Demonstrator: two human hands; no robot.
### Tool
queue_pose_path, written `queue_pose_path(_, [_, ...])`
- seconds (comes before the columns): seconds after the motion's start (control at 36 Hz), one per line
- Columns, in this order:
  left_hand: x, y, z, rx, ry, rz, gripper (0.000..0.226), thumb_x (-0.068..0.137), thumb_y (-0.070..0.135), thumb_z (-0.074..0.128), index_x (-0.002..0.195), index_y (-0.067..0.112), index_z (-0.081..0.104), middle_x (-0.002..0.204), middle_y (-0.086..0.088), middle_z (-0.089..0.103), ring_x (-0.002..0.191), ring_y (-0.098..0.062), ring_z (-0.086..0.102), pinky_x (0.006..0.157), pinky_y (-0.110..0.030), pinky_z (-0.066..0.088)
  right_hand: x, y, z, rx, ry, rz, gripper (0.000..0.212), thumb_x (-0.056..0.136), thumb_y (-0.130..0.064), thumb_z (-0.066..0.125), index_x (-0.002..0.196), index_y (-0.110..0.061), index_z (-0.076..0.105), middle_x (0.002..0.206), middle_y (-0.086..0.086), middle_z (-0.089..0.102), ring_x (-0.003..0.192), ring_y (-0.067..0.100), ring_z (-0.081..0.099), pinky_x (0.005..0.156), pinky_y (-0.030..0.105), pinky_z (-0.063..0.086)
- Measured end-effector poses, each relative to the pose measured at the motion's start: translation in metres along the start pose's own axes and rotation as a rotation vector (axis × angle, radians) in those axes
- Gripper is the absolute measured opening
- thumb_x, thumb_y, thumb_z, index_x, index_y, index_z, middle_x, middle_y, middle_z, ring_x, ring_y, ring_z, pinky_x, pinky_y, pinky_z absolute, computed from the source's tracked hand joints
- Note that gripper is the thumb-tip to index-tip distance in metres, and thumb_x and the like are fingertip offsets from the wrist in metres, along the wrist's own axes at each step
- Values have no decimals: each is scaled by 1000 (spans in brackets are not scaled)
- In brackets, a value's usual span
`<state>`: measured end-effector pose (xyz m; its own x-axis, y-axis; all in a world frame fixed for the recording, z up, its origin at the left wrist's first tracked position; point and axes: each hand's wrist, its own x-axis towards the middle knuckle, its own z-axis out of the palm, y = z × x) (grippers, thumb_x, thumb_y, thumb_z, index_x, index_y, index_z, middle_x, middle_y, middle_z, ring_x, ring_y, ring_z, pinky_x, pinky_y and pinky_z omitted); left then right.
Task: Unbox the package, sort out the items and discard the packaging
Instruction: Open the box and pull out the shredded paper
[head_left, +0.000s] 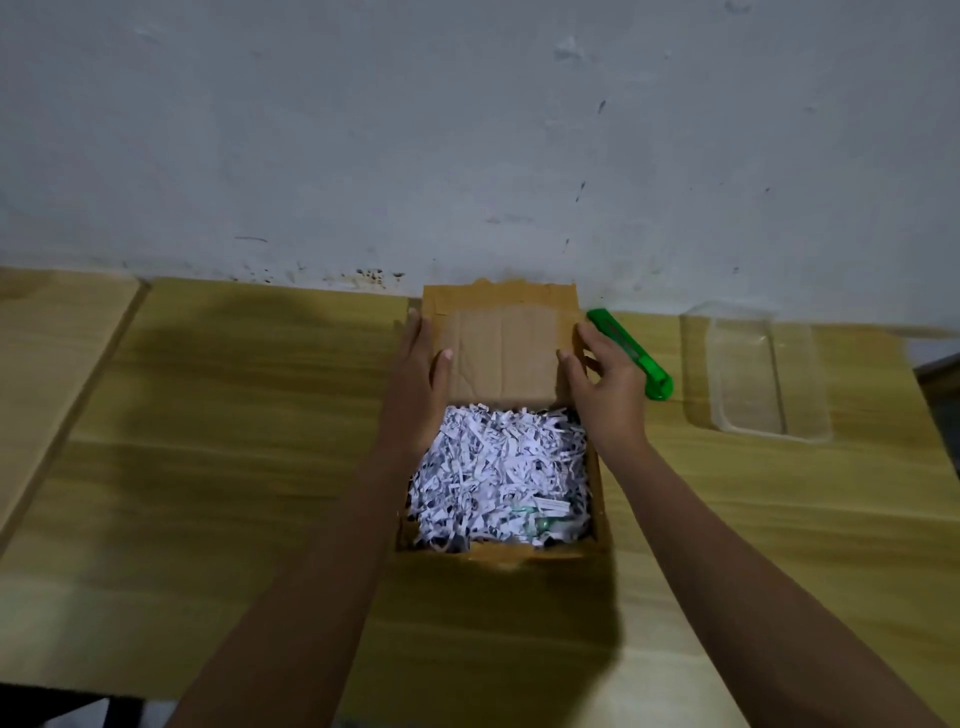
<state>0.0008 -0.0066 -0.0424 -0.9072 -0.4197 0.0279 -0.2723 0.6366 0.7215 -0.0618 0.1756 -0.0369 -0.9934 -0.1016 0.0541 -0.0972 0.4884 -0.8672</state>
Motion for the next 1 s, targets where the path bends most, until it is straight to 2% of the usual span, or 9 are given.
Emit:
queue_pose_path(0.11, [-12,8,-7,-3,48,28,50,99,23,39,145,9,25,156,-3,16,144,-14,12,118,-29,16,-21,-10,-10,-41,8,-41,44,90,-15,59,131,-4,50,135,12,52,126,17,45,110,34,36])
queue_pose_path(0.25, [-80,15,-10,-148,19,163,48,98,24,42,143,14,30,154,-1,23,142,-8,18,114,-28,26,-76,-20,-13,-17,-29,-61,41,92,-19,54,133,-11,49,133,8,52,121,16,47,104,32,41])
queue_pose_path(0.33, [-106,12,1,-71,-127,90,52,99,37,31,145,16,24,153,7,18,142,-5,12,116,-25,18,-98,-13,1,-76,-117,-43,45,94,-23,51,136,-9,44,139,10,47,129,21,43,109,32,34])
queue_pose_path(0.47, [-97,12,9,91,-192,-104,55,99,34,27,147,10,14,156,-7,10,144,-21,9,115,-35,17,-102,-10,16,-134,-207,82,52,96,-23,46,142,-7,29,148,12,30,137,22,26,107,19,16])
queue_pose_path(0.69, [-87,9,12,22,-355,-176,52,100,35,25,147,16,15,156,-6,12,144,-23,6,117,-37,8,-95,-2,20,-180,-393,201,55,97,-32,42,144,-9,26,150,14,26,139,28,24,113,36,22])
queue_pose_path(0.75, [-88,10,7,-27,-374,-178,50,100,36,25,147,20,16,156,-2,11,144,-20,5,116,-36,6,-96,-2,16,-134,-426,197,63,93,-38,49,146,-16,23,152,11,25,141,26,20,115,38,21])
queue_pose_path(0.83, [-90,9,3,-53,-421,-177,52,99,41,22,148,29,10,158,6,-1,145,-19,-7,116,-38,0,-98,-7,7,-54,-519,260,88,83,-46,62,148,-29,5,158,2,1,146,20,1,116,39,13])
queue_pose_path(0.92, [-90,9,1,-86,-507,-228,52,98,46,19,146,39,0,156,9,-14,143,-19,-19,116,-42,-5,-97,-10,2,-131,-638,290,110,74,-50,70,146,-34,-12,157,1,-17,145,20,-12,116,40,10])
queue_pose_path(1.0, [-87,8,-2,-130,-559,-272,51,98,48,18,144,45,-1,156,11,-17,142,-17,-21,116,-43,-7,-97,-10,1,-211,-729,291,119,71,-50,73,142,-37,-21,155,3,-25,144,25,-17,116,43,9])
